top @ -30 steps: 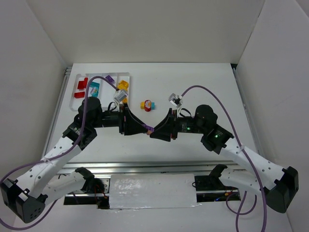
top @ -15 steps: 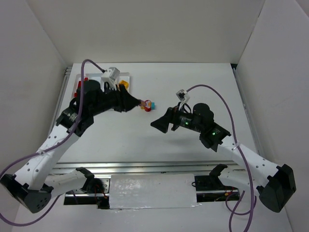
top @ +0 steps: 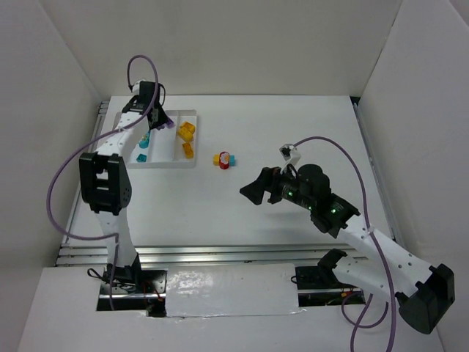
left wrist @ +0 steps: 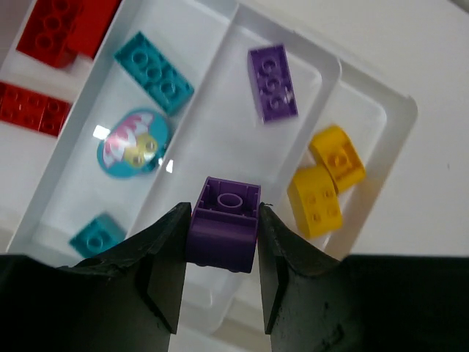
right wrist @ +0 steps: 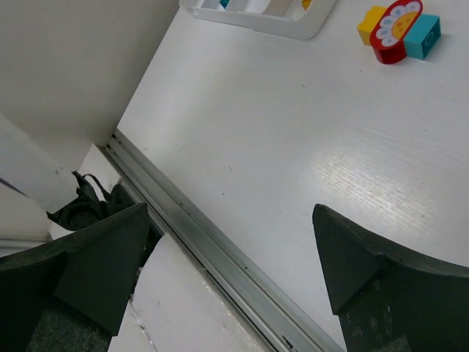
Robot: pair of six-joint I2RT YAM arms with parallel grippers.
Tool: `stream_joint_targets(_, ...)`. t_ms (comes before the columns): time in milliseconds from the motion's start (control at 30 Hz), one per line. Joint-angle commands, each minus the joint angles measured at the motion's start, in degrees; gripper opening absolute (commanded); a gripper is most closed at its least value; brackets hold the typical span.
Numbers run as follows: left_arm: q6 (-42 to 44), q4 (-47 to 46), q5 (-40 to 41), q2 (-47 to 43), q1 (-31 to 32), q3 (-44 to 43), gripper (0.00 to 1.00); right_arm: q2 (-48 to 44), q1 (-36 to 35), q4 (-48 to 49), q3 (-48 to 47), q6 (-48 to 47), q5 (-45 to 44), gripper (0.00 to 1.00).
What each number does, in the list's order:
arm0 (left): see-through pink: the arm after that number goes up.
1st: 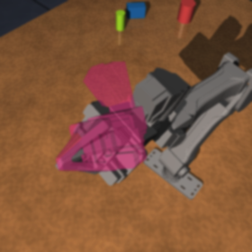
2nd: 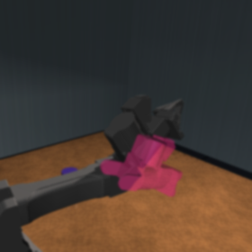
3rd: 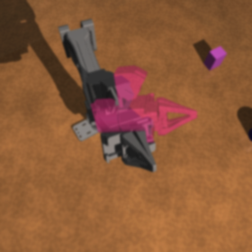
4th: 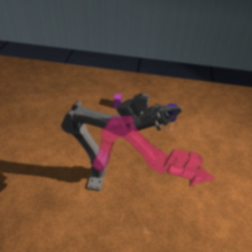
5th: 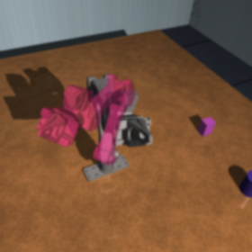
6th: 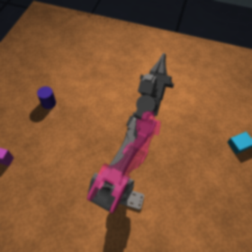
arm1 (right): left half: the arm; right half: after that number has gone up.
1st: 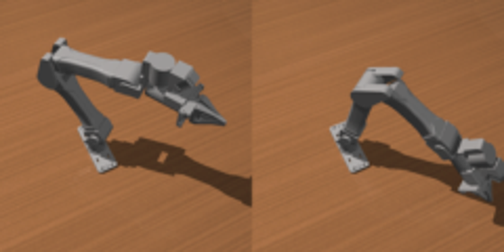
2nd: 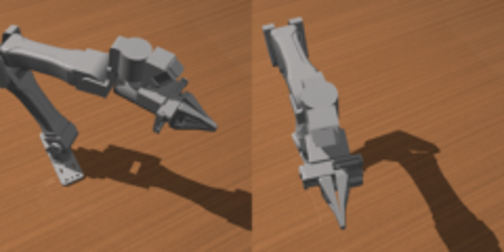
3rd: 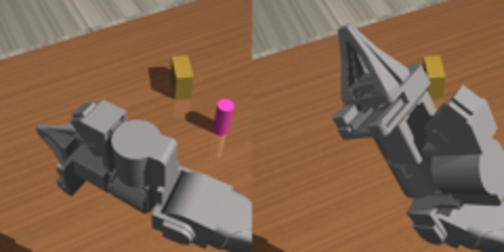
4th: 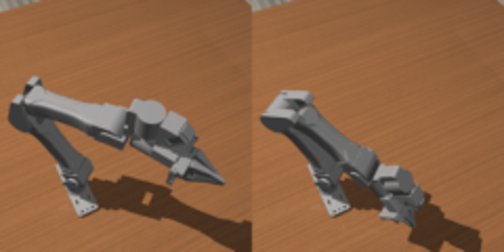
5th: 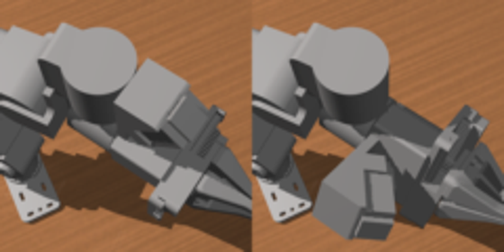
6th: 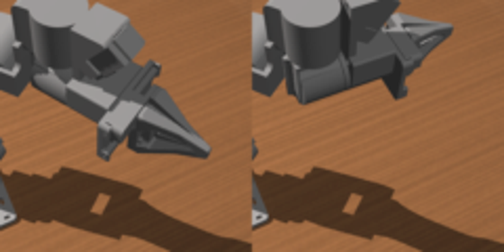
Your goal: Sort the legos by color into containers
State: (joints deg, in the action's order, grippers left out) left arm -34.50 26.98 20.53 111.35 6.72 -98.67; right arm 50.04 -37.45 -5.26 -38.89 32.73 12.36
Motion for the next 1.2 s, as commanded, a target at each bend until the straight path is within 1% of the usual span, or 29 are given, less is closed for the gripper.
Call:
stream_joint_targets(0, 2.0, -0.5, -0.8, 5.3, -2.4, -11.8, 0.00, -3.0, 0.5, -2.5, 0.7, -2.8, -1.7, 1.00)
stream_joint_targets(33, 1.9, 0.3, -1.5, 9.0, -3.5, -13.8, 0.00, -3.1, 0.6, -3.2, 0.7, -3.0, -2.4, 1.00)
stream_joint_targets(100, 1.9, 1.7, -3.7, 12.0, -4.3, -17.9, 0.02, -2.7, 0.9, -3.4, 0.4, -3.5, -2.8, 1.00)
stream_joint_targets(167, 1.5, 2.1, -5.3, 15.0, -5.2, -19.1, 0.13, -1.2, 1.3, -3.2, -0.1, -3.8, -2.4, 1.00)
stream_joint_targets(200, 1.5, 1.3, -5.9, 15.6, -5.5, -18.7, 0.24, -0.6, 1.4, -3.1, -0.5, -3.9, -2.3, 1.00)
stream_joint_targets(267, 1.7, -0.1, -7.2, 15.7, -5.6, -16.9, 0.35, 1.6, 1.5, -2.8, -1.4, -4.2, -2.0, 1.00)
stream_joint_targets(300, 1.6, -0.9, -7.3, 15.5, -5.7, -16.4, 0.46, 2.3, 1.5, -2.6, -1.8, -4.2, -2.0, 1.00)
stream_joint_targets(367, 1.5, -1.5, -8.7, 15.4, -5.8, -15.4, 0.56, 4.0, 1.6, -2.1, -2.2, -4.0, -1.9, 1.00)
stream_joint_targets(400, 1.4, -1.5, -8.8, 15.5, -6.1, -15.4, 0.65, 4.4, 1.6, -1.9, -2.3, -3.8, -1.9, 1.00)
stream_joint_targets(467, 1.2, -1.4, -9.4, 15.3, -6.3, -15.0, 0.72, 5.3, 1.7, -1.3, -2.7, -3.7, -1.9, 1.00)
stream_joint_targets(500, 1.2, -1.4, -9.7, 14.8, -6.5, -14.8, 0.79, 5.6, 1.7, -1.3, -2.9, -3.6, -2.2, 1.00)
stream_joint_targets(533, 1.1, -1.5, -10.1, 14.3, -6.5, -14.1, 0.97, 6.1, 2.0, -1.3, -2.9, -3.6, -2.5, 1.00)
stream_joint_targets(567, 0.9, -1.2, -10.3, 12.7, -6.5, -13.7, 0.99, 6.5, 2.3, -1.3, -3.0, -3.6, -2.5, 1.00)
stream_joint_targets(633, 0.4, -1.0, -10.2, 10.3, -6.5, -11.8, 1.00, 7.5, 4.2, -1.4, -3.4, -3.0, -1.7, 1.00)
stream_joint_targets(667, 0.0, -0.1, -10.1, 7.5, -6.5, -11.5, 0.99, 8.0, 4.8, -1.8, -3.7, -2.8, -1.5, 1.00)
stream_joint_targets(733, -1.4, 1.7, -10.2, 3.9, -6.5, -9.9, 0.99, 9.5, 6.6, -4.0, -5.0, -1.8, -3.1, 1.00)
stream_joint_targets(767, -1.8, 3.1, -11.1, -0.8, -6.2, -8.8, 1.00, 10.2, 7.3, -4.8, -5.7, -1.5, -4.0, 1.00)
stream_joint_targets(800, -2.3, 3.5, -12.3, -3.5, -5.9, -7.2, 0.99, 12.3, 7.9, -7.2, -6.5, -1.2, -6.3, 1.00)
stream_joint_targets(833, -3.5, 3.9, -13.0, -6.8, -5.6, -2.8, 0.99, 13.4, 9.3, -8.6, -8.4, -0.1, -7.7, 1.00)
stream_joint_targets(867, -3.7, 3.3, -13.8, -13.9, -4.4, -0.1, 1.00, 14.6, 10.0, -9.8, -9.3, 0.1, -8.9, 1.00)
stream_joint_targets(900, -3.7, 2.6, -14.1, -17.5, -3.4, 3.1, 1.00, 16.8, 10.5, -12.3, -10.0, 0.5, -11.5, 1.00)
stream_joint_targets(933, -3.7, 2.2, -13.9, -21.5, -2.3, 8.8, 0.99, 17.8, 11.3, -13.6, -11.5, 1.6, -13.0, 1.00)
stream_joint_targets(967, -3.6, 2.8, -13.4, -28.6, 0.3, 11.2, 1.00, 19.6, 12.7, -15.2, -11.9, 1.9, -14.9, 1.00)
stream_joint_targets(1000, -2.9, 3.1, -12.6, -31.9, 1.5, 15.9, 0.99, 20.4, 13.1, -15.9, -12.4, 2.2, -17.3, 1.00)
stream_joint_targets(1033, -2.5, 3.4, -12.4, -38.0, 4.3, 18.1, 0.99, 21.2, 13.6, -16.7, -12.8, 2.4, -19.2, 1.00)
stream_joint_targets(1067, -1.9, 4.2, -12.5, -40.7, 5.2, 22.0, 0.99, 22.6, 14.9, -17.8, -13.0, 2.6, -21.2, 1.00)
stream_joint_targets(1100, -0.1, 4.6, -14.2, -42.9, 6.2, 23.6, 0.99, 23.5, 15.1, -18.0, -13.1, 2.6, -24.8, 1.00)
stream_joint_targets(1133, 0.6, 5.5, -14.9, -46.6, 6.9, 25.0, 1.00, 24.4, 15.4, -18.3, -13.4, 2.7, -26.8, 1.00)
stream_joint_targets(1167, 1.5, 7.5, -15.9, -48.1, 6.9, 26.2, 0.99, 26.6, 16.5, -19.6, -13.7, 3.0, -28.7, 1.00)
